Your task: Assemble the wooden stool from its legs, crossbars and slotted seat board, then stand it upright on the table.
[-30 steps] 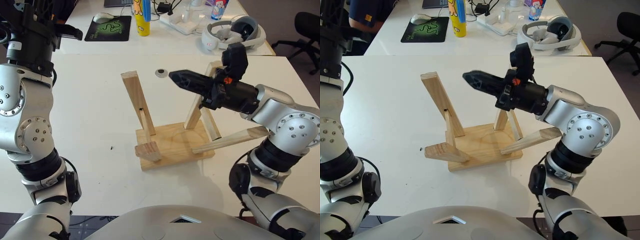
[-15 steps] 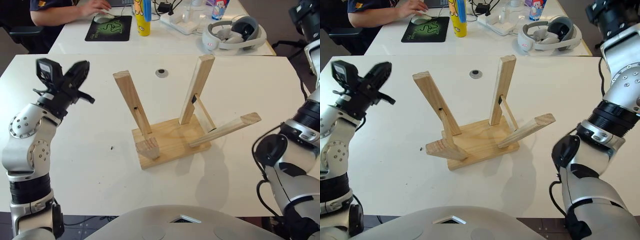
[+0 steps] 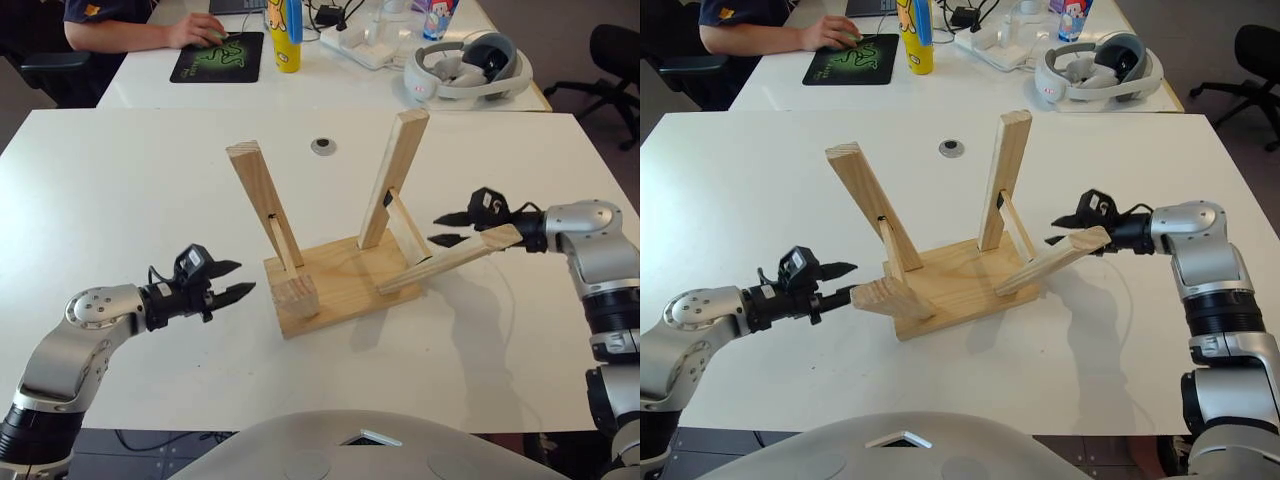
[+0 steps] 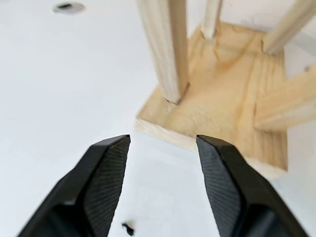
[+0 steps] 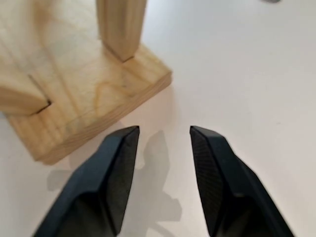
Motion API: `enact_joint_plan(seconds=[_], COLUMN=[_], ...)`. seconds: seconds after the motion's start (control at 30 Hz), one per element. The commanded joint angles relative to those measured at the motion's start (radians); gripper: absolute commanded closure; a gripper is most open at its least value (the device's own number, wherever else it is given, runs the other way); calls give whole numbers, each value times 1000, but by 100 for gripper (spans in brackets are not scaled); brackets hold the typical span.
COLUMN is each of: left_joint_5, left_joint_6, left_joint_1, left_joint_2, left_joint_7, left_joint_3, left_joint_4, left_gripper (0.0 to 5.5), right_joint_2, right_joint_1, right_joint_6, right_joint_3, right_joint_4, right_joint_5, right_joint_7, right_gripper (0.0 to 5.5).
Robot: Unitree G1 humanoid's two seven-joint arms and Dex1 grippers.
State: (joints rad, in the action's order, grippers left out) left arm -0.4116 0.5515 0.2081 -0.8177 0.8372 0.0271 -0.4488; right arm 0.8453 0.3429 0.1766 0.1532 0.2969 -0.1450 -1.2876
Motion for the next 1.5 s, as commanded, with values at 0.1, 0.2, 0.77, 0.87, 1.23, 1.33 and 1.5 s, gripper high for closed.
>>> enact_joint_plan(seconds=[0.1, 0.2, 0.77, 0.87, 1.23, 1.33, 1.5], left_joint_5=[89, 111, 229, 223, 285, 287, 298], left_joint_6=[-14, -11, -130, -143, -199, -212, -237], left_joint_1=[17, 8, -113, -130, -164, -159, -159], left_joint_2=[-39, -21, 79, 104, 140, 140, 127], left_joint_7=[17, 2, -73, -79, -133, -132, -137], left_joint_3=[91, 123, 126, 109, 67, 58, 35], left_joint_4=[-53, -74, 129, 142, 205, 212, 246], left_gripper=[295, 295, 295, 295, 295, 295, 295], right_joint_2=[22, 21, -65, -150, -173, -171, -144], right_joint_1=[-70, -96, -268, -248, -244, -241, -204], right_joint_6=[-57, -93, 62, 67, 48, 49, 30], right_joint_3=[39, 54, 54, 33, 5, -2, -15], right_joint_4=[-115, -139, -464, -411, -373, -371, -328], right_joint_5=[67, 102, 2, 65, 93, 87, 101], right_joint_7=[15, 34, 99, 254, 352, 354, 358], right_gripper=[360, 360, 360, 360, 360, 360, 360])
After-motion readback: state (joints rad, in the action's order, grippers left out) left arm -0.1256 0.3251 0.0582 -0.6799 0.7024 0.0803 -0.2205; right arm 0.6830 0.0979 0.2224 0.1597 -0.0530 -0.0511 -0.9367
